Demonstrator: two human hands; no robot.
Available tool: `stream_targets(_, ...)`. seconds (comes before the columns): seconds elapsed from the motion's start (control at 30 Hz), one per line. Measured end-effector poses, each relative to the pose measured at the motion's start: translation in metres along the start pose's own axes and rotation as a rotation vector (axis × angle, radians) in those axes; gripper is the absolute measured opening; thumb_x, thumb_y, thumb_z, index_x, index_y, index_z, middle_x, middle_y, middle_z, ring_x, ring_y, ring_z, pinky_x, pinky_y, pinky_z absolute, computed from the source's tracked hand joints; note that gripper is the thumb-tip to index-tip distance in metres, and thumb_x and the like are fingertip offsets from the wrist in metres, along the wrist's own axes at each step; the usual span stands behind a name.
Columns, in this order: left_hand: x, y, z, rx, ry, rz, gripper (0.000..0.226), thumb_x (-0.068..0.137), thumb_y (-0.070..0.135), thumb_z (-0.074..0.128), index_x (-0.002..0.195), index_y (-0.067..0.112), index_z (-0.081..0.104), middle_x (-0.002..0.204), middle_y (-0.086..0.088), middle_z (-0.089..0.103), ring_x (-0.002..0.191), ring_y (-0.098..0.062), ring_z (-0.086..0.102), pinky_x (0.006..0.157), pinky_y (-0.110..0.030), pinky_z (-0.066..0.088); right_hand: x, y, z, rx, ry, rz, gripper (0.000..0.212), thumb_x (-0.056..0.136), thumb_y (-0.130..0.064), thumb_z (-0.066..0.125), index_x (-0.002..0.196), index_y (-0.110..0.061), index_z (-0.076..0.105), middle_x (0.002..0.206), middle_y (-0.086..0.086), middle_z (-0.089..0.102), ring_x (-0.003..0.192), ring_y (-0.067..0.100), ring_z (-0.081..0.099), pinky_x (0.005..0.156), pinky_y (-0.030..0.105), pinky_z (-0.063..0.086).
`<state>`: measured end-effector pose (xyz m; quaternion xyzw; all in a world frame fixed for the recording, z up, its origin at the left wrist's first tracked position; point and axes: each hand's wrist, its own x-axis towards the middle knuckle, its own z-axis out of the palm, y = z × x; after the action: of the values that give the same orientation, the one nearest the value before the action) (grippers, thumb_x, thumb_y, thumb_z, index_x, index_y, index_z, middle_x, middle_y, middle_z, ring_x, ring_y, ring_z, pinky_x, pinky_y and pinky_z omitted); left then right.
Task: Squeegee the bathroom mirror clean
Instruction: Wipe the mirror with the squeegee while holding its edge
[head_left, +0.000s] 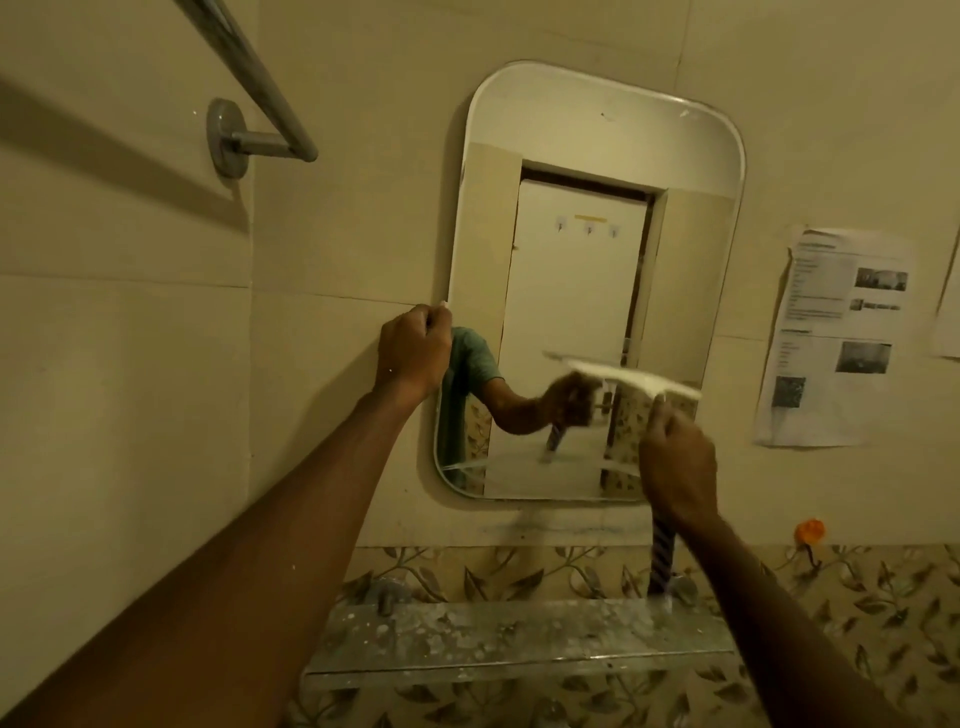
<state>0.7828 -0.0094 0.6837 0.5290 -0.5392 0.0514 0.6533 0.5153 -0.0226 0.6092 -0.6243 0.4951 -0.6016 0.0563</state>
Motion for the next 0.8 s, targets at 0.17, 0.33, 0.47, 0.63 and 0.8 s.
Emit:
stream_targets(0.17,0.025,0.021,-0.012,0.144,-0.079,-0.137,0.058,0.098,0.053,0.026,0.063,0.016,0.055,0.063,-0.004,0.058,0.061,-0.019,0.056,0.059,-0.029,0.045,0.093,-0.081,-0.029,0.04,0.032,-0.135,0.049,0.103,-0.039,0.029,0.066,-0.016,0.051,0.055,0.002,0.049,0.043,0.015,0.045,0.044,0.03,0.044)
stream_targets(0.33,0.026,0.018,-0.011,0.142,-0.073,-0.122,0.059,0.098,0.051,0.029,0.068,0.011,0.061,0.067,-0.011,0.064,0.069,-0.028,0.065,0.072,-0.04,0.057,0.067,-0.054,-0.006,0.036,-0.002,-0.123,0.051,0.104,-0.036,0.026,0.074,-0.008,0.056,0.058,0.006,0.051,0.044,0.015,0.045,0.039,0.026,0.038)
stream_targets(0.47,0.018,0.013,-0.006,0.096,-0.036,-0.087,0.052,0.098,0.048,0.032,0.062,0.019,0.055,0.059,-0.001,0.055,0.066,-0.027,0.063,0.072,-0.046,0.058,-0.017,0.013,0.03,0.015,-0.03,-0.03,0.046,0.103,-0.033,0.028,0.07,-0.016,0.055,0.055,0.006,0.054,0.043,0.014,0.046,0.04,0.032,0.042)
stream_targets(0.63,0.006,0.006,-0.003,0.055,0.009,-0.045,0.048,0.1,0.043,0.034,0.059,0.024,0.05,0.057,0.001,0.052,0.056,-0.017,0.054,0.061,-0.037,0.052,-0.089,0.067,0.044,-0.193,-0.122,0.163,0.056,0.101,-0.041,0.027,0.056,-0.018,0.053,0.049,0.0,0.054,0.045,0.013,0.052,0.042,0.026,0.038)
stream_targets(0.8,0.001,0.003,-0.003,0.079,0.008,-0.013,0.049,0.1,0.041,0.035,0.06,0.019,0.052,0.055,0.0,0.051,0.05,-0.012,0.049,0.046,-0.023,0.033,-0.029,0.013,0.02,0.017,-0.006,-0.01,0.044,0.102,-0.038,0.029,0.073,-0.02,0.056,0.056,0.007,0.054,0.043,0.02,0.046,0.04,0.033,0.042)
